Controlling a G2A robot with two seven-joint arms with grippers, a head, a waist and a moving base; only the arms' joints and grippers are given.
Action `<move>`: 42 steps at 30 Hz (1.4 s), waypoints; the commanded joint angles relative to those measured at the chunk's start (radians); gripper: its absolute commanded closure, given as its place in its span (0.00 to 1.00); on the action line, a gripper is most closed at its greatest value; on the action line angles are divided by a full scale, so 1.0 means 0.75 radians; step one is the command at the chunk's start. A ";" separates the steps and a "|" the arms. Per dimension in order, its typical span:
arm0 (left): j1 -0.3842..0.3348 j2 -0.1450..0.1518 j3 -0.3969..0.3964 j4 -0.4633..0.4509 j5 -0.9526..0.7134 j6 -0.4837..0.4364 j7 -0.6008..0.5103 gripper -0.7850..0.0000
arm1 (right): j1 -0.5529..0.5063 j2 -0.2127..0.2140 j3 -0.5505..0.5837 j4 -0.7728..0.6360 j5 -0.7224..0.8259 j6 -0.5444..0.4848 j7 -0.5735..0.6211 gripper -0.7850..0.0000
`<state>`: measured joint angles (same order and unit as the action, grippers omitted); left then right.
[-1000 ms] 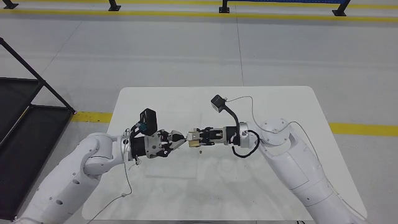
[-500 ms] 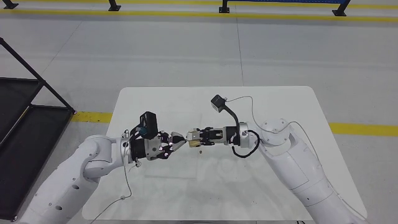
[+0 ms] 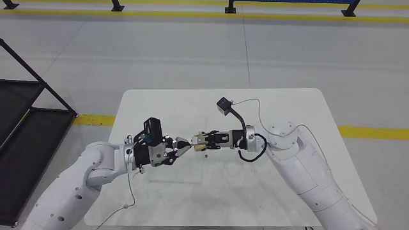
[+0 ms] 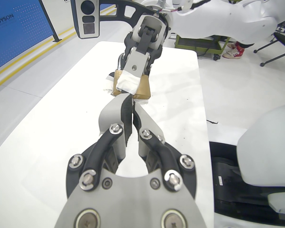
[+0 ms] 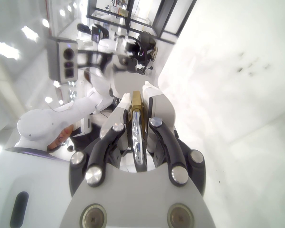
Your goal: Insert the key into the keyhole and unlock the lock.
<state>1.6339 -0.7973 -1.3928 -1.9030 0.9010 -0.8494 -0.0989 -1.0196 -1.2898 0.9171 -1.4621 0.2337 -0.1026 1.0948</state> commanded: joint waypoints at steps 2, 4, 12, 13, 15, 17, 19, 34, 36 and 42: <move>0.009 -0.003 -0.003 -0.006 0.028 0.013 0.016 1.00 | 0.000 0.000 0.000 0.000 0.000 0.000 0.000 1.00; 0.015 -0.004 -0.007 -0.010 0.046 0.025 0.028 1.00 | 0.000 0.000 0.000 0.000 0.000 0.000 0.000 1.00; 0.038 -0.011 -0.018 -0.029 0.106 0.046 0.069 1.00 | 0.000 0.000 0.000 0.000 0.000 0.000 0.000 1.00; 0.040 -0.012 -0.019 -0.031 0.112 0.046 0.074 1.00 | 0.000 0.000 0.000 0.000 0.000 0.000 0.000 1.00; 0.042 -0.013 -0.021 -0.035 0.129 0.047 0.077 1.00 | 0.000 0.000 0.000 0.000 0.000 0.000 0.000 1.00; 0.045 -0.014 -0.022 -0.038 0.140 0.048 0.081 1.00 | 0.000 0.000 0.000 0.000 0.000 0.000 0.000 1.00; 0.046 -0.015 -0.024 -0.042 0.152 0.048 0.084 1.00 | 0.000 0.000 0.000 0.000 0.000 0.000 0.000 1.00; 0.055 -0.024 -0.037 -0.064 0.195 0.058 0.095 1.00 | 0.000 0.000 0.000 0.000 0.000 0.000 0.000 1.00; 0.057 -0.026 -0.040 -0.067 0.201 0.064 0.094 1.00 | 0.000 0.000 0.000 0.000 0.000 0.000 0.000 1.00; 0.059 -0.029 -0.043 -0.070 0.216 0.060 0.100 1.00 | 0.000 0.000 0.000 0.000 0.000 0.000 0.000 1.00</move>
<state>1.6779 -0.8185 -1.4250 -1.9562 1.0619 -0.8045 -0.0252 -1.0196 -1.2898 0.9172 -1.4621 0.2338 -0.1026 1.0948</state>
